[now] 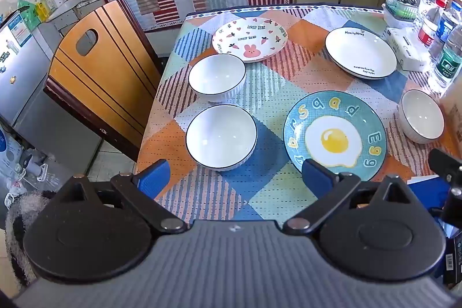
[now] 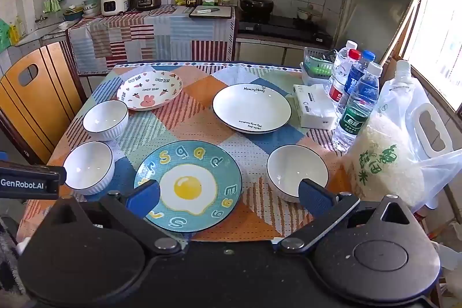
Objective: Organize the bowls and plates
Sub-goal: 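Move both tools toward the blue fried-egg plate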
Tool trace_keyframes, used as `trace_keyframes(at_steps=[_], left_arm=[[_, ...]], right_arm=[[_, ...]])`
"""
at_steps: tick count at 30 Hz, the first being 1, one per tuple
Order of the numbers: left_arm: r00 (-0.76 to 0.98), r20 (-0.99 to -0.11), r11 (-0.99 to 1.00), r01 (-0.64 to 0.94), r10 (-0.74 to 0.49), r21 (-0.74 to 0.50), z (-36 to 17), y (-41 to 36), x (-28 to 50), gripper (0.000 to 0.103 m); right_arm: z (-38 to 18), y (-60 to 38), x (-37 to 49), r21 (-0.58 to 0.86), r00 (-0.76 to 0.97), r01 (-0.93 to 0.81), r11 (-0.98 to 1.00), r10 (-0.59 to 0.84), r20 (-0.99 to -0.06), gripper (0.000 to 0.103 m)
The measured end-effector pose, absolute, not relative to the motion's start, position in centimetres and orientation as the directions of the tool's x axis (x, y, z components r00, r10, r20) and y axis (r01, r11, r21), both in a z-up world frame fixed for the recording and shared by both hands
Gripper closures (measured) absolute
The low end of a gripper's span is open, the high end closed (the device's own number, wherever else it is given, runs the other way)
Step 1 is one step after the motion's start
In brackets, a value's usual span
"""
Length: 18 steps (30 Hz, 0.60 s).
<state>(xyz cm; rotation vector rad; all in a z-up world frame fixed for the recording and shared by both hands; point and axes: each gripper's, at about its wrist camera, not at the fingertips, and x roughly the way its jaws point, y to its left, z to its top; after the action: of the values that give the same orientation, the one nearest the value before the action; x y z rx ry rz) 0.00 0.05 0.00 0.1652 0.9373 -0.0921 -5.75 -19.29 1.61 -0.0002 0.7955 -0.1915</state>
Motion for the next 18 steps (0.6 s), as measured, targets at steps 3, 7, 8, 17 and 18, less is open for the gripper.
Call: trace_keyframes(at_steps=[3,7,8,17,18], left_arm=[[0.587,-0.810,0.984,0.149,-0.006,0.101,0.0,0.3,0.0,0.004],[0.584,-0.812,0.984,0.144,-0.001,0.103,-0.2,0.1,-0.1,0.004],[0.582,-0.813,0.984,0.145,0.002,0.106,-0.4,0.2,0.1,0.004],[0.567,-0.824,0.982,0.157,-0.001,0.107,-1.0,-0.2,0.4,0.004],[0.567,-0.824,0.982,0.159,-0.003,0.105,-1.1,-0.2,0.3,0.004]], right_arm=[[1.6,-19.3,-5.6,-0.082,0.679,0.175,0.981,-0.180,-0.712,0.000],[1.2,-19.3,-5.7,-0.087,0.676,0.179,0.980,-0.187,-0.713,0.000],[1.2,-19.4,-5.7,-0.087,0.675,0.180,0.980,-0.187,-0.713,0.000],[1.0,-19.5,-5.5,-0.095,0.669,0.186,0.978,-0.197,-0.717,0.000],[1.0,-19.5,-5.5,-0.096,0.668,0.187,0.978,-0.198,-0.718,0.000]])
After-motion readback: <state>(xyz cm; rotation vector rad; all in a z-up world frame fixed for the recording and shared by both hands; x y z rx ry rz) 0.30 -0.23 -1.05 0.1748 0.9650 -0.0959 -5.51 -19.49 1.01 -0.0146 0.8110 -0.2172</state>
